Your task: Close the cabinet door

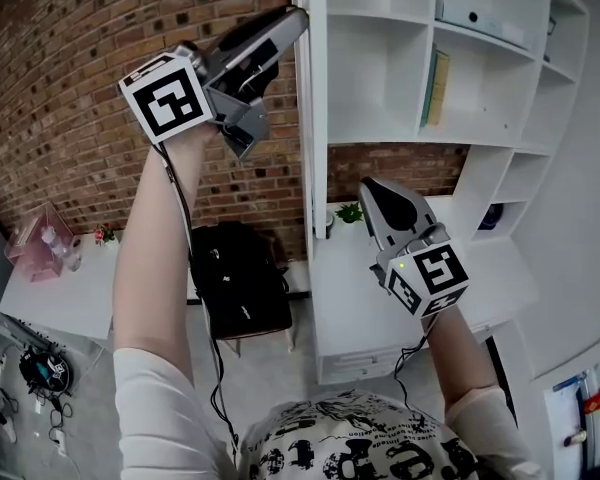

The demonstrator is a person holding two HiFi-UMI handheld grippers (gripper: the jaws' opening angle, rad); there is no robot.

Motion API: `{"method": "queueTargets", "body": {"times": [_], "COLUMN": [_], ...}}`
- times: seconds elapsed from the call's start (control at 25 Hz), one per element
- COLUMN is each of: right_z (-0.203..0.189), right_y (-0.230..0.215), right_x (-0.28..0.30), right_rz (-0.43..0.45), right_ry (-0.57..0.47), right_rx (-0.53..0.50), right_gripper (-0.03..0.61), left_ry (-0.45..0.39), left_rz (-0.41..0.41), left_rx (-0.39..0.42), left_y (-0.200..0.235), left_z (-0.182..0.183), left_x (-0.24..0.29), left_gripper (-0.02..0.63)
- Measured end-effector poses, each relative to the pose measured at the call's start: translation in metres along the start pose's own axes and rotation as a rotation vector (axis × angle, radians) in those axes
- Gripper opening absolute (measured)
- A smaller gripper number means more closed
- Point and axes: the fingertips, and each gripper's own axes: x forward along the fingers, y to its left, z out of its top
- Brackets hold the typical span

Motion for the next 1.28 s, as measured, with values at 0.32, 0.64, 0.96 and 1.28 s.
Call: {"method": "queueTargets", "body": {"times": [0.32,0.64,0.96,1.28], "right_z": [-0.006,-0.01,-0.027,-0.039], "right_y": [0.0,-0.029,-0.075,-0.143], "right_x": [-0.013,-0.039,-0.055,-0.063], "right_rz": [-0.035,-0.056,-0.057,0.013], "right_ry": [0.033,0.004,0.054,0.045], "right_rx": [-0.005,0.016,-0.009,0.02], "right_gripper": [0.015,0.015,0.015,0.015], "left_ry": [0.028,0.053,0.049,0.078], "left_rz": [0.007,0.08,0.194,0.21], "left_rx": [-0.003,0.028,0.106,0.184], "left_y": [-0.006,-0.014,-0.02,-0.023], "left_z": [0.004,-0.016,-0.028,-0.06], "left_x": [0.009,0.041,0.069,0.138], "left_gripper": [0.092,0.089,0.089,0.089]}}
